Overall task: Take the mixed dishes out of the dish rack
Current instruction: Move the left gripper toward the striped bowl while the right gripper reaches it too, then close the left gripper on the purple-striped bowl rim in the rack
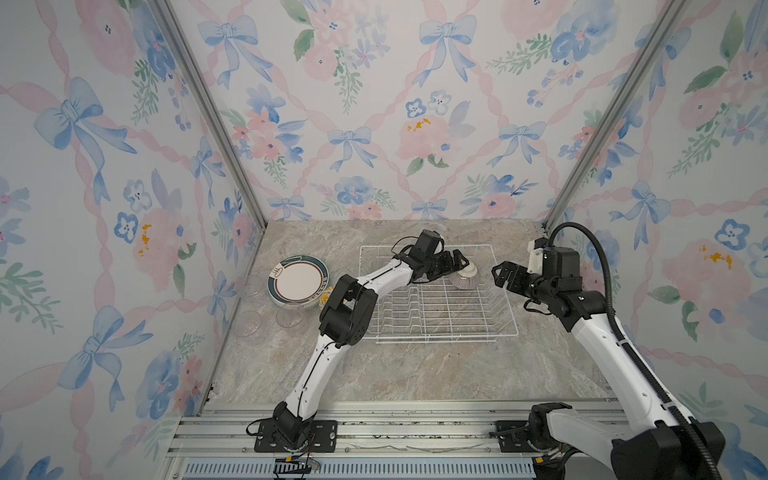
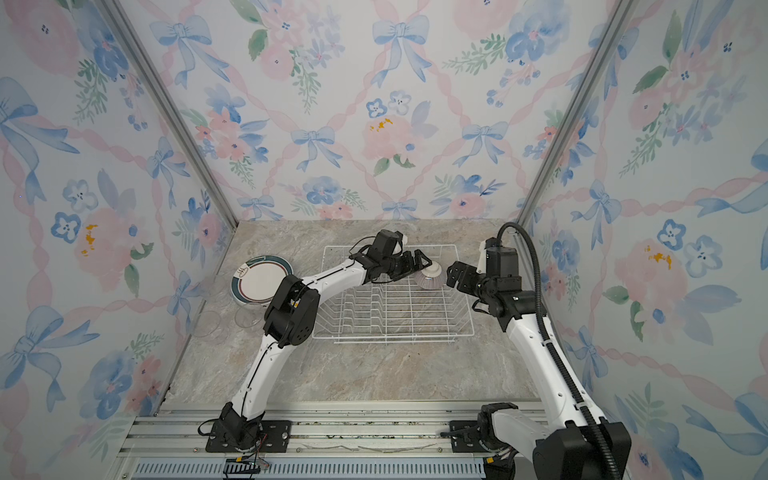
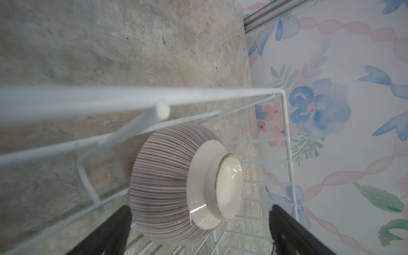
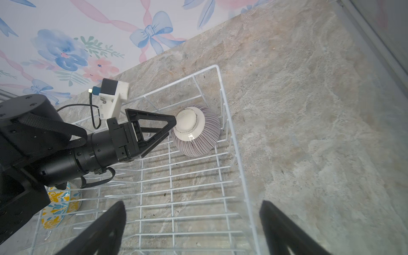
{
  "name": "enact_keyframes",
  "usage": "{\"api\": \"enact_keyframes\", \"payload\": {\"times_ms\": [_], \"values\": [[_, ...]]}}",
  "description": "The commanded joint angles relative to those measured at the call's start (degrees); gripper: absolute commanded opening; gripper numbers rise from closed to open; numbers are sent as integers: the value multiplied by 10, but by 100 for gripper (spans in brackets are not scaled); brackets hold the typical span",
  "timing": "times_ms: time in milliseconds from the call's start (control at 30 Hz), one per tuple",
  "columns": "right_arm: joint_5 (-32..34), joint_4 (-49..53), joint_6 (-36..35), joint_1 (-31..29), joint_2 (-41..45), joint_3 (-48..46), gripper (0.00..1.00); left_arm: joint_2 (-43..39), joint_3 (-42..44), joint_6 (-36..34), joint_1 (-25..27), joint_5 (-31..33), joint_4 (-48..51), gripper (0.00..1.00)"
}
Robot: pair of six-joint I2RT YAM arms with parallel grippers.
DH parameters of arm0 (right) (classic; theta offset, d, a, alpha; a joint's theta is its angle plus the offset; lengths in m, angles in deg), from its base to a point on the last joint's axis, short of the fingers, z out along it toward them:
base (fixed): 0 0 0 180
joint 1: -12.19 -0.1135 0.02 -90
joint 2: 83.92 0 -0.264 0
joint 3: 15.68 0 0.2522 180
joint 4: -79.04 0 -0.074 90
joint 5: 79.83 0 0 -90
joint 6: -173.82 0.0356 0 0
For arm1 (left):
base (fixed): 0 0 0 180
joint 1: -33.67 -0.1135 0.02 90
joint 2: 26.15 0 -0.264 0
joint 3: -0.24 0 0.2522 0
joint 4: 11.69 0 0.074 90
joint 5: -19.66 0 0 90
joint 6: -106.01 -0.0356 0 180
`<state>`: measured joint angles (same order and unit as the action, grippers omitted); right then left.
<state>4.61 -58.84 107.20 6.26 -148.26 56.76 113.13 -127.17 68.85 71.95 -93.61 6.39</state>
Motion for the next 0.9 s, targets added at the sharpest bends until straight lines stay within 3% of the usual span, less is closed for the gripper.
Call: {"api": "enact_keyframes", "payload": {"times_ms": [0,867], "values": [[13,29,-10,6,10,-5,97,21,-17,15,4,-8,-4,98],[3,26,-20,7,-5,-8,97,48,-44,37,28,39,33,98]]}}
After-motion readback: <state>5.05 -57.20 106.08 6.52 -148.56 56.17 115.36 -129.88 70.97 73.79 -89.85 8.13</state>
